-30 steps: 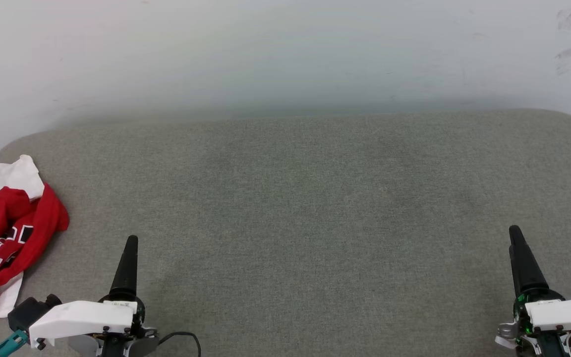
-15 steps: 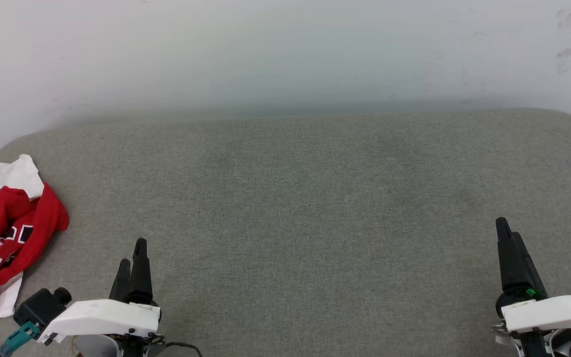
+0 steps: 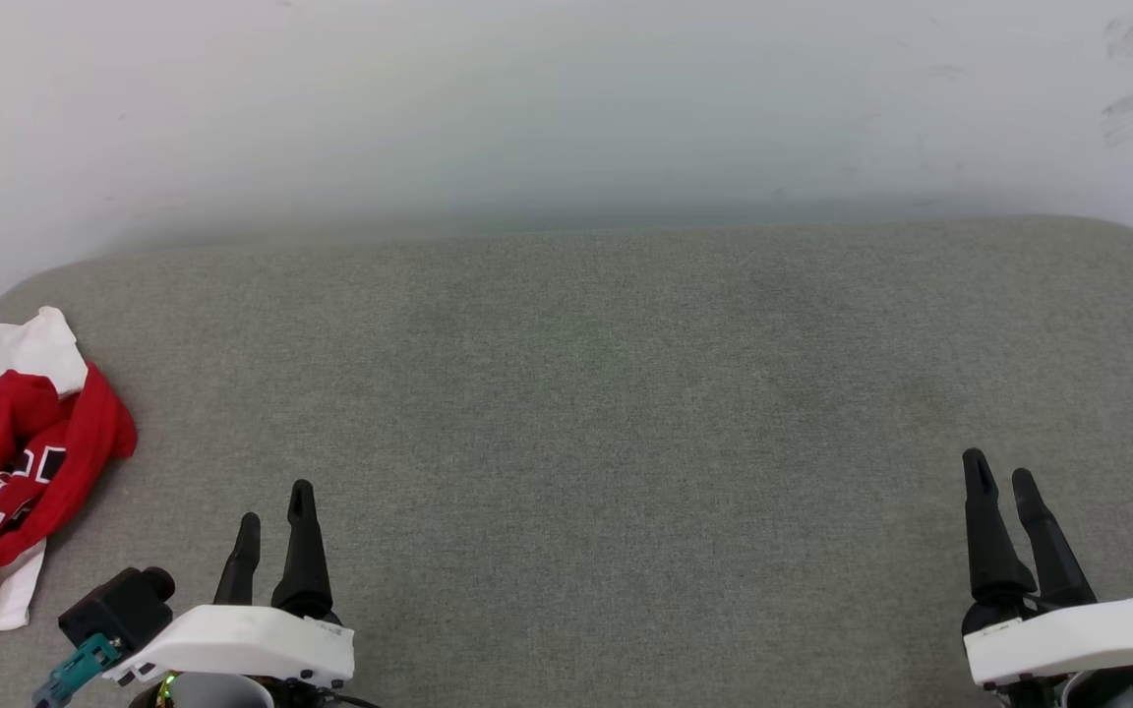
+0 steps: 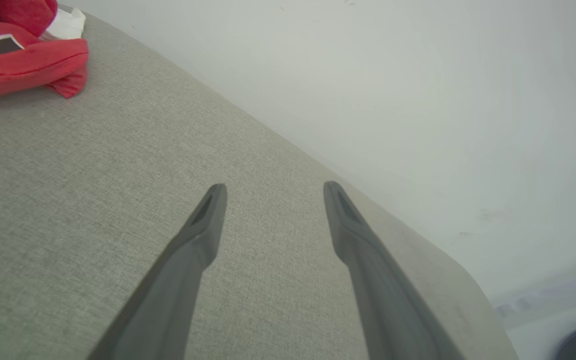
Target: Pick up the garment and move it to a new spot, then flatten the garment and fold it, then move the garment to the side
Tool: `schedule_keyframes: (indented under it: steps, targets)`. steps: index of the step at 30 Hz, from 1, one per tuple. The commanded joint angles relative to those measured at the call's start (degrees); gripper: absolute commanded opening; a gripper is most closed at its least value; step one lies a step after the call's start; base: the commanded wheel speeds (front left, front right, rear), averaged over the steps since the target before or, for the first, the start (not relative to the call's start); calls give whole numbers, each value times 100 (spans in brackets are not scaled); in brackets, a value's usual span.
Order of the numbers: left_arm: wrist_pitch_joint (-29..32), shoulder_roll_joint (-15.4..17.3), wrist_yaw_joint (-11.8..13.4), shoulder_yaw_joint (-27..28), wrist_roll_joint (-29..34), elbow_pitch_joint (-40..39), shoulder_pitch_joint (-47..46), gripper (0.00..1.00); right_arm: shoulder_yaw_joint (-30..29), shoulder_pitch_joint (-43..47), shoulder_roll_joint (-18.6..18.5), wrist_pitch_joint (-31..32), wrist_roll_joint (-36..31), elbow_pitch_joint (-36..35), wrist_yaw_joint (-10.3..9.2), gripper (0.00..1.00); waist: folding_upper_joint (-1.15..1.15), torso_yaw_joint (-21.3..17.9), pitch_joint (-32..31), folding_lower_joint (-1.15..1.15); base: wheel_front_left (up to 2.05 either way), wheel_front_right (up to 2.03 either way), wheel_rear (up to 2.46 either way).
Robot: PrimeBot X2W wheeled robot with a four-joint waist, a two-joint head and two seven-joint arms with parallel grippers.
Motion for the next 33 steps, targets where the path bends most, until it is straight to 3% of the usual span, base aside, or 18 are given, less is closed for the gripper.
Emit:
schedule_keyframes:
  steps: [1, 16, 33]
  targets:
    - [-48, 19, 27, -23, 148, -106, -20, 100, 4, -10, -10, -44, -164, -94, 0, 100, 0, 0, -1, 0, 0, 0, 0]
    - [-291, 84, 192, -210, 1169, -250, 123, 100, 26, 149, -9, -288, -1260, -240, 0, 100, 0, 11, 5, 0, 0, 0, 0]
    - [-533, 66, 196, -309, 2104, -315, 310, 100, 76, 303, -9, -530, -2089, -380, 0, 100, 0, 19, 26, 0, 0, 0, 0]
